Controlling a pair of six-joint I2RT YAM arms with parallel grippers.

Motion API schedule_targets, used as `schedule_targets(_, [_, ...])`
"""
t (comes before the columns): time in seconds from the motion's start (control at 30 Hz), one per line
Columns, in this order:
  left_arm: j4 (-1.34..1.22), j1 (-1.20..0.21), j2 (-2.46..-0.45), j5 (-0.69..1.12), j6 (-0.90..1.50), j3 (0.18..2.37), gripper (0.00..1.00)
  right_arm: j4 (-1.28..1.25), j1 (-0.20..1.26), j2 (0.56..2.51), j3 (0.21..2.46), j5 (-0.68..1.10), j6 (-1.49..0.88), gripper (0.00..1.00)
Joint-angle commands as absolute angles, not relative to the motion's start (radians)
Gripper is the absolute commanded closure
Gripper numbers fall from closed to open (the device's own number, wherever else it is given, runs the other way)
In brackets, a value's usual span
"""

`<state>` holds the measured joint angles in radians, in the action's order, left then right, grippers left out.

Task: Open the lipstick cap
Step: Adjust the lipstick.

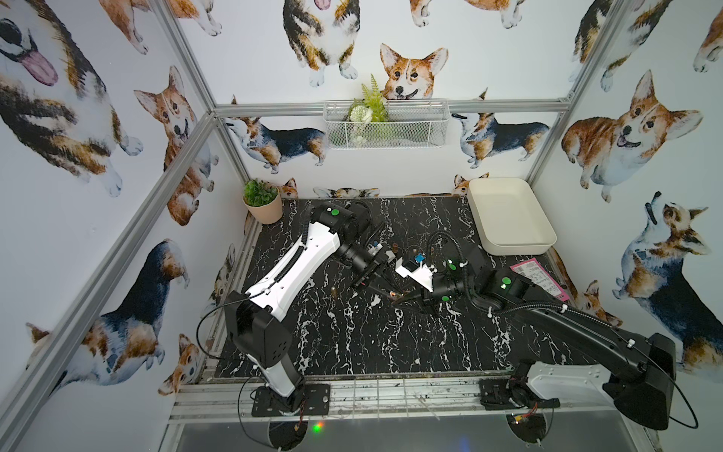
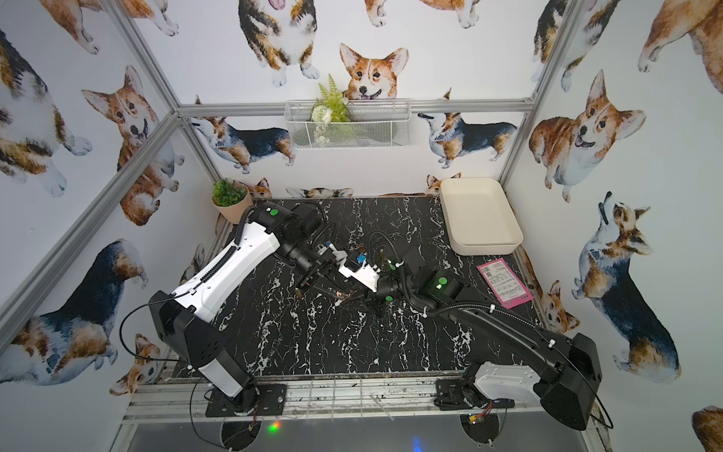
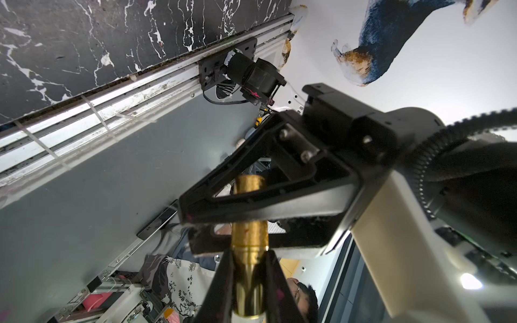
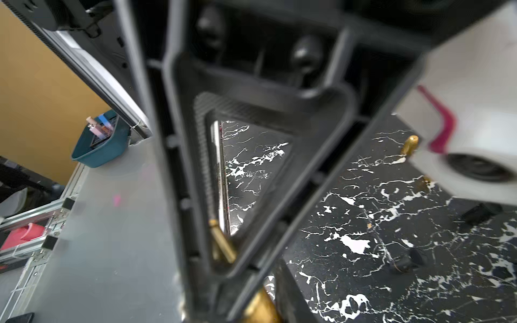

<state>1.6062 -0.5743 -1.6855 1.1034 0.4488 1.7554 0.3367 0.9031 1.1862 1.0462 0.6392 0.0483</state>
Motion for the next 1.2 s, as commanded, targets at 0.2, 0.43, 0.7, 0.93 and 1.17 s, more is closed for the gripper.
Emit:
schedule_targets(0.2, [1.770,-0.564,-1.697,1.049,0.444,1.777,0.94,0.305,0.907,1.202,1.071,0.690,0.046,0.85])
schedule_targets(0.43, [1.770,-0.555,-1.709,1.021,0.439,1.813,0.99,0.314,0.907,1.205,1.064,0.678,0.033,0.92])
schedule_targets(0.7, [1.769,-0.546,-1.708,0.989,0.429,1.836,1.00,0.300,0.907,1.218,1.057,0.643,0.005,0.65])
schedule_targets(0.93, [1.769,-0.508,-1.716,0.945,0.416,1.889,1.00,0.323,0.906,1.193,1.034,0.577,0.003,0.43])
schedule_targets(1.17, [1.769,-0.411,-1.746,0.771,0.412,1.932,1.00,0.369,0.901,1.075,0.976,0.445,-0.011,0.41])
